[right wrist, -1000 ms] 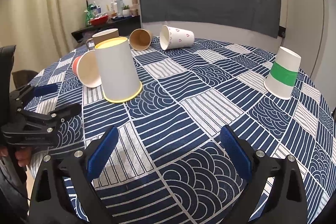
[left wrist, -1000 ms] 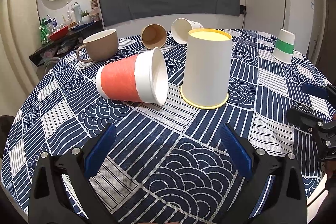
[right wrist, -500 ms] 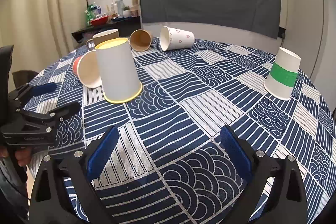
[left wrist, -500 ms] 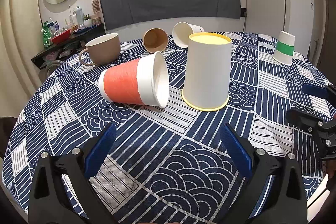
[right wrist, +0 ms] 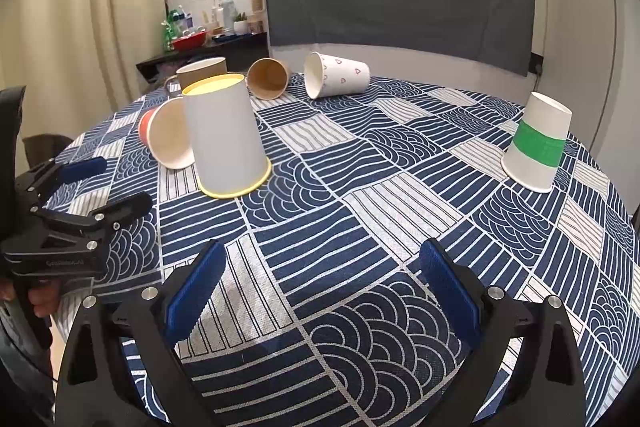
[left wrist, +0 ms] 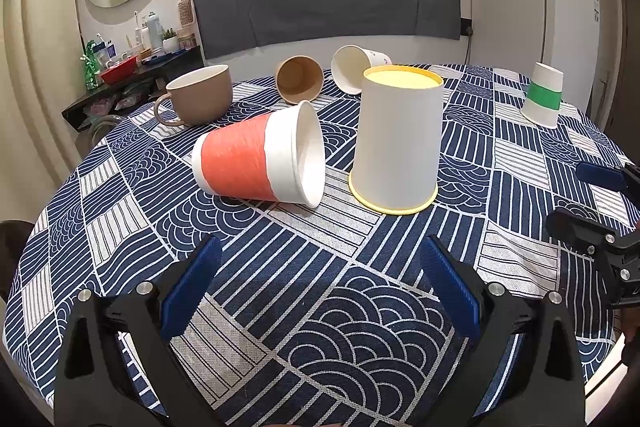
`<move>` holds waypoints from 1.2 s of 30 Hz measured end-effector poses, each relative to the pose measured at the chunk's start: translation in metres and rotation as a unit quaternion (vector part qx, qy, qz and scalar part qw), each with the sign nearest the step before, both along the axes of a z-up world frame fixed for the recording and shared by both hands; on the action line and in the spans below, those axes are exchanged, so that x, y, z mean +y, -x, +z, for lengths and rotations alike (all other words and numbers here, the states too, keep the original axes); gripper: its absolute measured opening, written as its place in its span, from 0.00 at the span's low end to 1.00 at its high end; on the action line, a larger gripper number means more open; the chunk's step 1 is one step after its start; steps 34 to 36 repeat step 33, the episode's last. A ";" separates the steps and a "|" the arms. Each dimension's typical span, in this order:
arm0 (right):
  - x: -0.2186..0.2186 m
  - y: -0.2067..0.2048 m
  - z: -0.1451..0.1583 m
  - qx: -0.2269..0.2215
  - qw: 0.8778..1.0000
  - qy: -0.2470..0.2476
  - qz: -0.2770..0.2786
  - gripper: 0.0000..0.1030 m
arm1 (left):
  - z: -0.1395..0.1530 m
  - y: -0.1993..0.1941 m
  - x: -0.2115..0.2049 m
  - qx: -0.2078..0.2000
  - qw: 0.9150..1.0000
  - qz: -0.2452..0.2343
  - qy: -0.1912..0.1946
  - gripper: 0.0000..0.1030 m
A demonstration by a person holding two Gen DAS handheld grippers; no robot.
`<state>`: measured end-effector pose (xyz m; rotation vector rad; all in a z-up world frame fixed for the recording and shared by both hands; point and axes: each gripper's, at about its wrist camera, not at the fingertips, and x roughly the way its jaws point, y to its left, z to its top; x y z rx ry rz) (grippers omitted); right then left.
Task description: Flip cup upside down
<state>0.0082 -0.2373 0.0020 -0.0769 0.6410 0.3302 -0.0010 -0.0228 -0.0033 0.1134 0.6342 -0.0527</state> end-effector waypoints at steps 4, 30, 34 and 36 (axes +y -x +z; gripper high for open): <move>0.000 0.000 0.000 0.001 1.000 0.000 0.001 0.91 | 0.000 0.000 0.000 -0.001 1.000 0.000 -0.001 0.94; 0.001 -0.001 -0.001 0.002 1.000 0.001 0.001 0.91 | 0.000 0.000 0.001 -0.001 1.000 0.001 0.005 0.94; 0.001 -0.001 -0.001 0.003 1.000 0.001 0.002 0.91 | 0.000 -0.001 0.002 0.001 1.000 0.001 0.010 0.94; 0.001 -0.001 -0.001 0.003 1.000 0.001 0.002 0.91 | 0.000 -0.001 0.002 0.001 1.000 0.001 0.010 0.94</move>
